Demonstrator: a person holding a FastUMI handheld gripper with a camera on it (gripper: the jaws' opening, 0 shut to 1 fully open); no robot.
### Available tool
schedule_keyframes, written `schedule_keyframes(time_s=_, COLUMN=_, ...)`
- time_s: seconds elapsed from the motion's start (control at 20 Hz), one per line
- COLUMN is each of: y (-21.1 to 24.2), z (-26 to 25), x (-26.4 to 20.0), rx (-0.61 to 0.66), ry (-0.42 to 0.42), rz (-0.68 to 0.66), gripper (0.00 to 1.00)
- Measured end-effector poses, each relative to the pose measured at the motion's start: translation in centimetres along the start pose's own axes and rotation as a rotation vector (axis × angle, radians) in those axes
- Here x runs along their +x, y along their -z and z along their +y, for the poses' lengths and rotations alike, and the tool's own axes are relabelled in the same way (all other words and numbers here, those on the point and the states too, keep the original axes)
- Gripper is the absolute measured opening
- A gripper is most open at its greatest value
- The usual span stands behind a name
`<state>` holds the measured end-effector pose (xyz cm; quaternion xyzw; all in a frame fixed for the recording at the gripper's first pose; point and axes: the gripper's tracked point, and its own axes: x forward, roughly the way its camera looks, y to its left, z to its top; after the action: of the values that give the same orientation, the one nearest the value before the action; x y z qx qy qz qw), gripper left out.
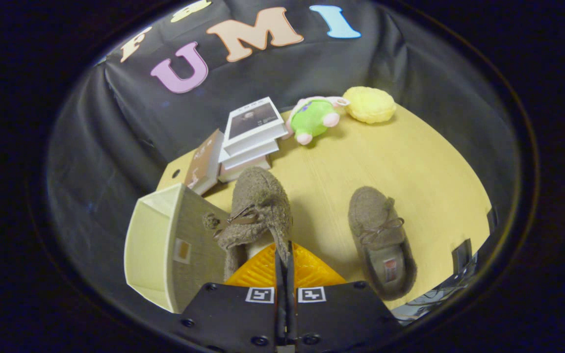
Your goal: Open the storage box then place both shoes into the box .Put the left shoe in first, then the right shoe, with the right side of both shoes facing outward in a uniform manner.
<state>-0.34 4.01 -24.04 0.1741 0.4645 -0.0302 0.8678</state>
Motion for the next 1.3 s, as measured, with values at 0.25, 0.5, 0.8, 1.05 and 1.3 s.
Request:
schedule_keyframes(time_s=0.25, y=-2.0, z=5.0, x=-2.6, rx=0.018, ry=-0.073, rz=-0.031, gripper=0.04)
schedule_keyframes(time_s=0.5, y=-2.8, z=11.9, x=-4.6, rx=0.038, ry=-0.201, rz=-0.028, gripper=0.04)
schedule_keyframes(time_s=0.8, y=-1.4, z=18.4, x=-4.5, rx=-0.003, ry=-0.266, rz=-0.005, gripper=0.04)
schedule_keyframes(time_s=1.05, y=3.1, z=21.3, x=-1.0, rx=-0.038, ry=-0.241, rz=0.087, gripper=0.04)
schedule_keyframes(time_s=1.3, y=6.8, z=21.8, x=2.2, rx=-0.066, ry=-0.179, rz=0.156, gripper=0.04)
